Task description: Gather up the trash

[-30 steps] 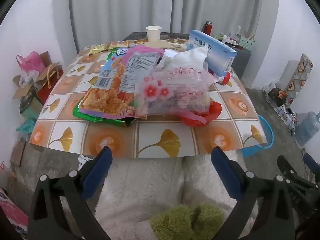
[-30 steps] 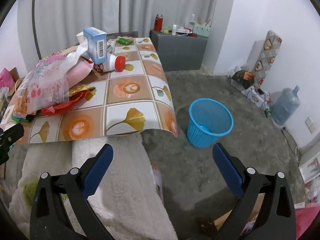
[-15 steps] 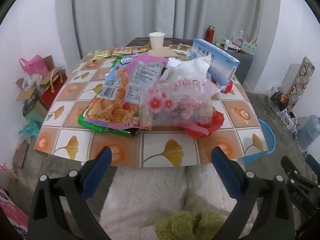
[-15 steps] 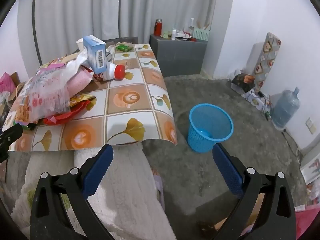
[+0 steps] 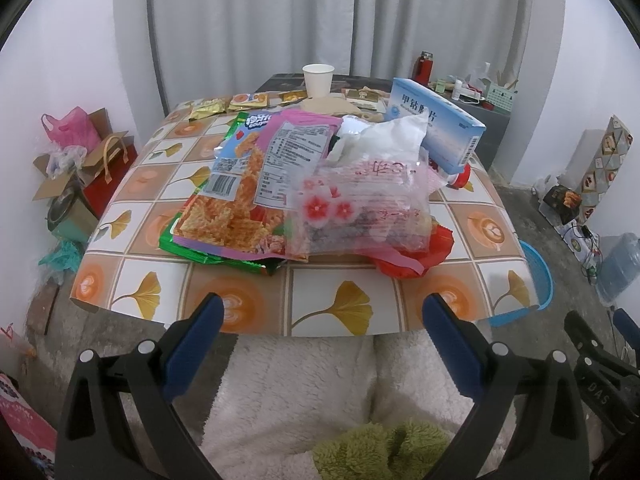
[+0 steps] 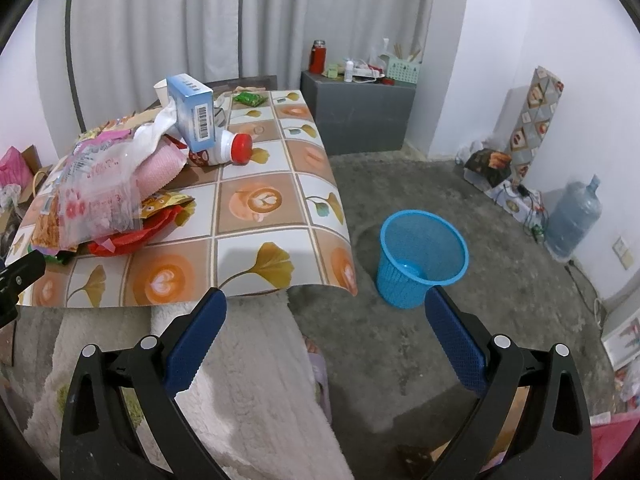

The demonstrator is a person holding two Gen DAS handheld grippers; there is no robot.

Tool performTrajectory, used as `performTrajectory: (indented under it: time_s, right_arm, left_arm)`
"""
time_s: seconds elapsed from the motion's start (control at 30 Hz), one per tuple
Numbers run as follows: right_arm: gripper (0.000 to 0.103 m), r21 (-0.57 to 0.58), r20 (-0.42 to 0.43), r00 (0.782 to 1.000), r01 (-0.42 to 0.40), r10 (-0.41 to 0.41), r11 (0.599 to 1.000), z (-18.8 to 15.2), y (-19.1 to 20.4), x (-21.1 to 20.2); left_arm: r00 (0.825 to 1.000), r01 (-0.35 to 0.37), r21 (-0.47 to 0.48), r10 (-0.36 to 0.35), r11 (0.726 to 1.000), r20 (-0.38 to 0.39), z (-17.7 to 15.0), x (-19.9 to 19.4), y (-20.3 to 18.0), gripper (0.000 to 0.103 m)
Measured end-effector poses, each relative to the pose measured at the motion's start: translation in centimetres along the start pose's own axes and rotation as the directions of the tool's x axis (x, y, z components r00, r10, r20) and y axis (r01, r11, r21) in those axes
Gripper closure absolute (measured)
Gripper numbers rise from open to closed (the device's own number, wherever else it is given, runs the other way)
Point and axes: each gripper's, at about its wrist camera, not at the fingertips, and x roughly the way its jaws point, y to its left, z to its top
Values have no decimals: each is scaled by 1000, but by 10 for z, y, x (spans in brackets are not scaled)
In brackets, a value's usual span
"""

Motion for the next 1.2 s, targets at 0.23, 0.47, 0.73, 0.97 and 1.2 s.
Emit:
performTrajectory:
  time_s: [0.23, 0.47, 0.73, 0.97, 1.2]
  right_arm:
    - [8, 1, 4, 1000, -4, 4, 1000, 4, 2, -1]
    - [8, 3, 5, 1000, -11, 11, 1000, 4, 2, 0]
    - [8, 7, 6, 1000, -12, 12, 1000, 3, 4, 0]
    - [8, 7, 4, 1000, -24, 24, 1000, -1, 6, 1]
    - [8, 8, 5, 1000, -23, 23, 1000, -1, 6, 1]
  left_arm:
    - [1000, 0, -5, 0, 1000, 0, 1, 1, 4, 6]
    - [1000, -4, -7, 4, 1000, 0, 2, 1, 5, 6]
    - [1000, -3, -8, 3, 1000, -1, 2, 1, 6, 6]
    - [1000, -5, -13, 5, 1000, -12, 1, 2, 10, 6]
    - [1000, -4, -12, 4, 1000, -13, 0, 3, 10, 6]
